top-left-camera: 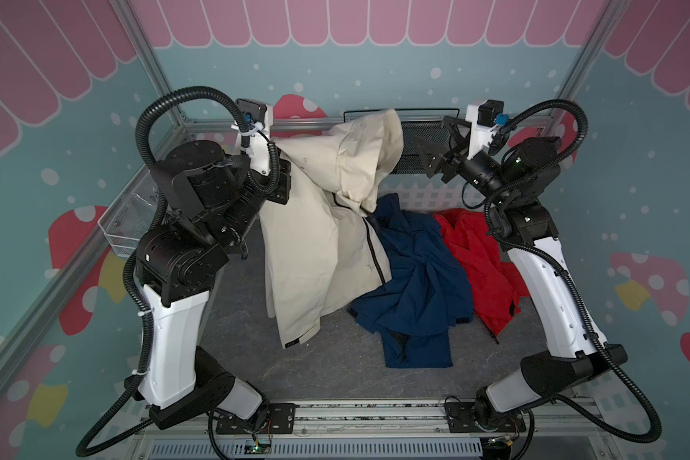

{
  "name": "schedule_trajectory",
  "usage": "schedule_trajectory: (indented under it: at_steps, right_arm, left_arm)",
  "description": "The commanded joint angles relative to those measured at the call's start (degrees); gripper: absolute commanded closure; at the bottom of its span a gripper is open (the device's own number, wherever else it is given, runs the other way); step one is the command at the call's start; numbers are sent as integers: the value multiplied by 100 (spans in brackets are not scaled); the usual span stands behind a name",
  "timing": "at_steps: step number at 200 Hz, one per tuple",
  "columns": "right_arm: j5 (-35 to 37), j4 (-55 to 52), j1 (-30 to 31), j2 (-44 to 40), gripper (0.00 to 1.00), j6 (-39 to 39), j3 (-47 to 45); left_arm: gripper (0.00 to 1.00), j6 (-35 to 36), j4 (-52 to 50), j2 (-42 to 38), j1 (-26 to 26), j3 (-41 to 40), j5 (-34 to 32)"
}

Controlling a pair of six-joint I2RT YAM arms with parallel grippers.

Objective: Unzip the jacket
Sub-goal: Flatten out the jacket at the center of the board.

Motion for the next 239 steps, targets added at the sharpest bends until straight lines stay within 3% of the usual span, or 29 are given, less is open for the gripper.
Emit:
schedule_trajectory:
  at_steps: [1,34,77,104,160,204,217,227,239]
  right_arm:
    - [-1783,-208,-399,-196,10,-804,-756]
    - [-3100,-53,-533,-500,10,-2671,-2466]
    - [-3471,2167,-375,-434,13,-2838,-4109]
    - [-3703,3308,-193,-139,13,-3315,-4462]
    - [-3861,5148,458,1326,12,-2075,-3425]
    - [-3980,8741,787,2580,12,594,-2946]
    - [-3868,8675,906,2706,18,568,-2834]
    - [-3858,8545,972,2726,29,459,-2776]
    - [-3785,8532,961,2750,57,613,-2687]
  left_arm:
    - [100,370,328,10,47,163,520]
    - [100,364,334,153,311,216,714]
    - [100,337,517,187,601,249,1717]
    - [100,362,453,103,739,228,2636]
    - [100,312,27,-125,742,-104,3750]
    - [100,157,-132,-4,746,-107,4048]
    - [100,124,-132,40,750,-64,4020]
    - [100,81,-133,71,750,-24,3960]
    - [100,21,-133,102,766,27,3776]
